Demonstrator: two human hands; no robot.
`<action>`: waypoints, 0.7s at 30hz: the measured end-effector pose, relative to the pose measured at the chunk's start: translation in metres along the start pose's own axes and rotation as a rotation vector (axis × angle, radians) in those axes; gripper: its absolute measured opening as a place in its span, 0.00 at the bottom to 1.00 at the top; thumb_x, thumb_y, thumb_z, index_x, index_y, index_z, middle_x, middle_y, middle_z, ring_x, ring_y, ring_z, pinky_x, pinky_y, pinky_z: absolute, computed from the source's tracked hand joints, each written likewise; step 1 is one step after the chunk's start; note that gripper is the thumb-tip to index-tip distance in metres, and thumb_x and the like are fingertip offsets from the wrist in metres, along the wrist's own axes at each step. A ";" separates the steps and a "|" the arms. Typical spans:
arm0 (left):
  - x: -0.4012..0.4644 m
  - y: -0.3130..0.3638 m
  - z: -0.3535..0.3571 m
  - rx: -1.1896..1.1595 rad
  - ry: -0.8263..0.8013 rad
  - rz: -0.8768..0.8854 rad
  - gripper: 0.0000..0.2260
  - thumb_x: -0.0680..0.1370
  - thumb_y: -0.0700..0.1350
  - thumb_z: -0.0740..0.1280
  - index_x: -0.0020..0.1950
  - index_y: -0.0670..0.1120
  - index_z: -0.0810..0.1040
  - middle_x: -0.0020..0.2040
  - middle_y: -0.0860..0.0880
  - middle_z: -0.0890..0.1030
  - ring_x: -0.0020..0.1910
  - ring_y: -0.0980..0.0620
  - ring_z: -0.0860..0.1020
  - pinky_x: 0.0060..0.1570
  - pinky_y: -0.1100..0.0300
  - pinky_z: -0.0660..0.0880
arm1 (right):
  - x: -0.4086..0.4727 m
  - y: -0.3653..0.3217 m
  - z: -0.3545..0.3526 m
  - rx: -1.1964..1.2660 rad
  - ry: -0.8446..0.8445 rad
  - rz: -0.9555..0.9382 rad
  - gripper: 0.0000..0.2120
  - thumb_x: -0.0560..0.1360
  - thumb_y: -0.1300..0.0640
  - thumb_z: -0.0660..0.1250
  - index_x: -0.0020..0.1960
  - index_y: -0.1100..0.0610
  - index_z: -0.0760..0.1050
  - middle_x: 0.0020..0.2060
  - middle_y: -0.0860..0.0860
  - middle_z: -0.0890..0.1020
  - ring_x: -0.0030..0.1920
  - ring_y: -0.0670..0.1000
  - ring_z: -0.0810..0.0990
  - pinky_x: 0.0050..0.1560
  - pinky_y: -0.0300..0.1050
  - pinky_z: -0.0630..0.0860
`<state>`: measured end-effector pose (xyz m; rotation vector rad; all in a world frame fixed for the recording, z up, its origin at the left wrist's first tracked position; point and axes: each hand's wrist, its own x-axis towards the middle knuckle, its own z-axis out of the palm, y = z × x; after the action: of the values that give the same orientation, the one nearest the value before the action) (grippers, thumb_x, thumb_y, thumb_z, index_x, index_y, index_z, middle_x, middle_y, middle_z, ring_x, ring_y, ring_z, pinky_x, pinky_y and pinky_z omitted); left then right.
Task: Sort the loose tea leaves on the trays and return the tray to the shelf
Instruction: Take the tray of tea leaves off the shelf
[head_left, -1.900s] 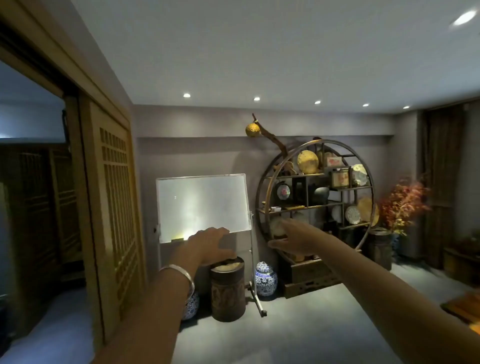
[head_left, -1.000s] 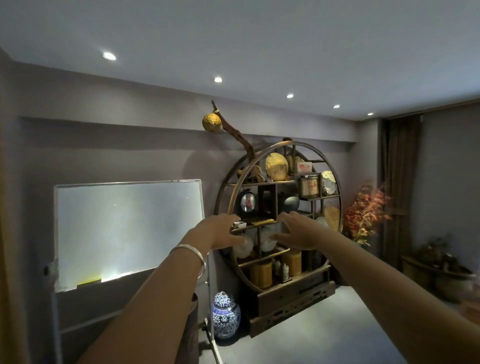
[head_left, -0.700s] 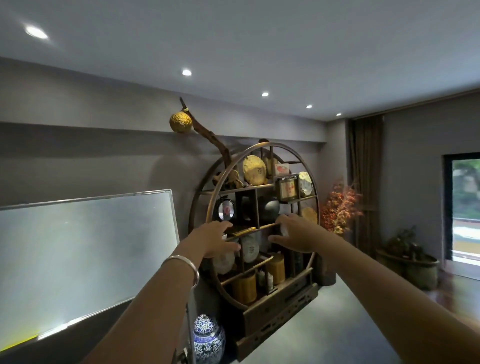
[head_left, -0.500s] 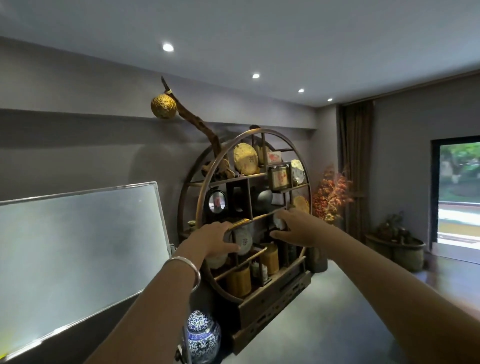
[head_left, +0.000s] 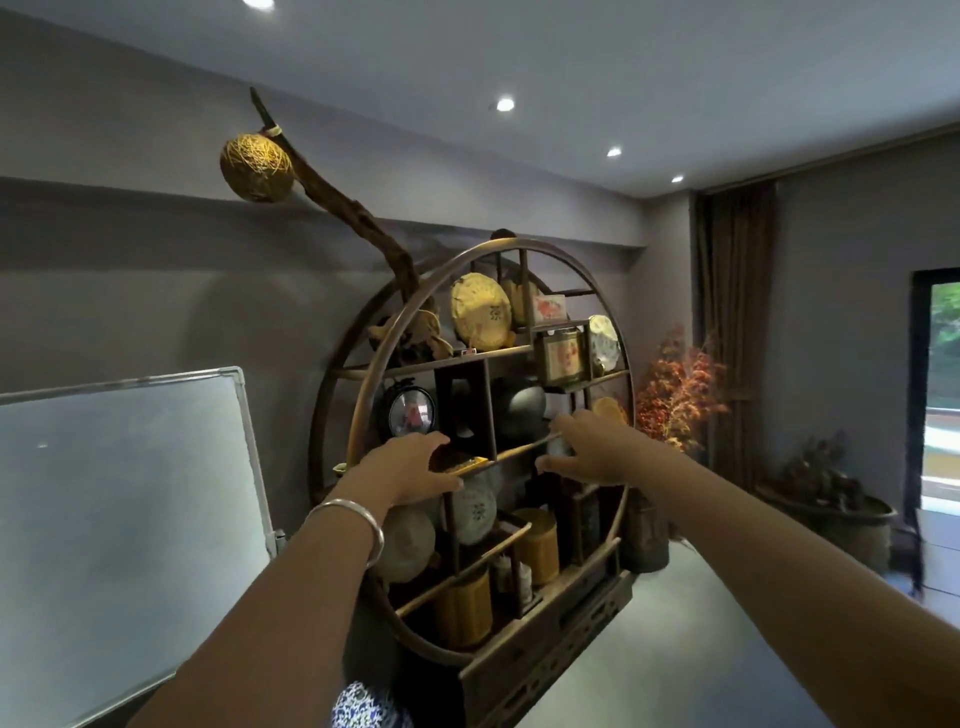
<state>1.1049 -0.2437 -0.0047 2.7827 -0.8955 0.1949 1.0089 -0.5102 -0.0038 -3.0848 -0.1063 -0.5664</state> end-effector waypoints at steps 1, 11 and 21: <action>0.023 -0.002 -0.001 0.002 0.019 -0.012 0.36 0.71 0.64 0.67 0.75 0.55 0.59 0.74 0.49 0.66 0.70 0.47 0.68 0.65 0.50 0.69 | 0.019 0.013 0.002 -0.012 0.011 -0.011 0.31 0.74 0.34 0.59 0.68 0.53 0.65 0.62 0.56 0.74 0.60 0.56 0.73 0.55 0.50 0.71; 0.191 -0.023 0.034 0.038 0.003 -0.074 0.36 0.72 0.64 0.66 0.76 0.55 0.57 0.75 0.48 0.65 0.71 0.45 0.66 0.67 0.48 0.68 | 0.156 0.117 0.046 0.053 0.010 -0.010 0.34 0.73 0.34 0.60 0.72 0.53 0.62 0.68 0.56 0.69 0.66 0.57 0.69 0.59 0.49 0.68; 0.373 -0.069 0.065 0.058 0.013 -0.019 0.36 0.72 0.64 0.66 0.76 0.54 0.59 0.75 0.47 0.65 0.73 0.45 0.64 0.69 0.46 0.66 | 0.299 0.191 0.128 0.064 -0.033 0.024 0.34 0.74 0.34 0.59 0.73 0.53 0.61 0.66 0.54 0.71 0.65 0.55 0.71 0.59 0.49 0.69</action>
<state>1.4503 -0.4135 -0.0083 2.8390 -0.8734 0.2397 1.3458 -0.6796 -0.0160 -3.0301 -0.0858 -0.5015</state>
